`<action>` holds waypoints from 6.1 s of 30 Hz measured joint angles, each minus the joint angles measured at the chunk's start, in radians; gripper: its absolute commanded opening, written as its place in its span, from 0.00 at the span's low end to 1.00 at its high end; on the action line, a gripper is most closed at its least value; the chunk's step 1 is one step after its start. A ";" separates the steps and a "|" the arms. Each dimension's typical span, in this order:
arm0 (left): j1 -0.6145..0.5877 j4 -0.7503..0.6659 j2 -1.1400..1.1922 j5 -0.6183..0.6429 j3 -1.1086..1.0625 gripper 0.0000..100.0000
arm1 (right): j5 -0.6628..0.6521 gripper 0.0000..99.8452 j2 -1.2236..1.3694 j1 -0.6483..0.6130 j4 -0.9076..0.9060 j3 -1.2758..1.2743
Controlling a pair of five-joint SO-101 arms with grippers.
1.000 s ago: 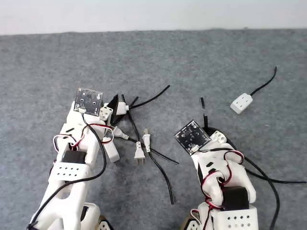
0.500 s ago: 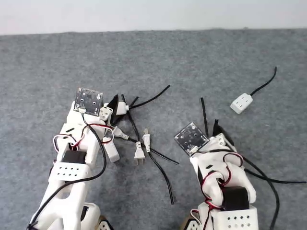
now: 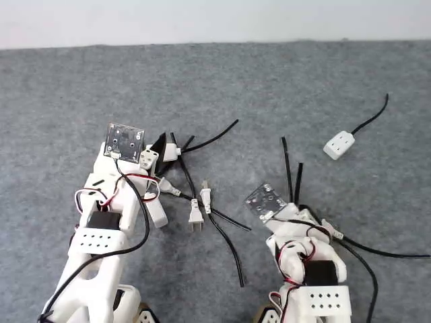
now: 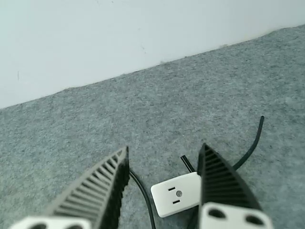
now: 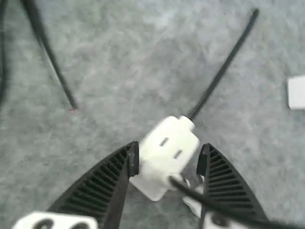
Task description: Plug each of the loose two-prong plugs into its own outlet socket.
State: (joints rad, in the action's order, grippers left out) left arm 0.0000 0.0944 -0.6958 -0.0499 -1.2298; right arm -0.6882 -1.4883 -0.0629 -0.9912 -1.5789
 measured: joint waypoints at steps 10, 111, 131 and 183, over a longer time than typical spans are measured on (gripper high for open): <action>0.000 0.000 0.000 0.000 0.000 0.23 | 0.000 0.22 -0.015 0.106 0.023 -0.048; 0.000 0.000 0.000 0.000 0.000 0.23 | -0.046 0.10 0.000 -0.124 0.020 -0.041; 0.011 -0.020 0.109 0.000 0.023 0.23 | 0.091 0.11 0.336 -0.043 -0.040 0.218; 0.009 -0.026 0.118 0.000 0.037 0.23 | 0.083 0.11 0.833 -0.124 -0.009 0.493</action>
State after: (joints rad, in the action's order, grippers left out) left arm 0.0092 0.0683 -0.5777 -0.0499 -1.1930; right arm -0.6053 -0.6552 -0.1872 -1.0004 -1.0863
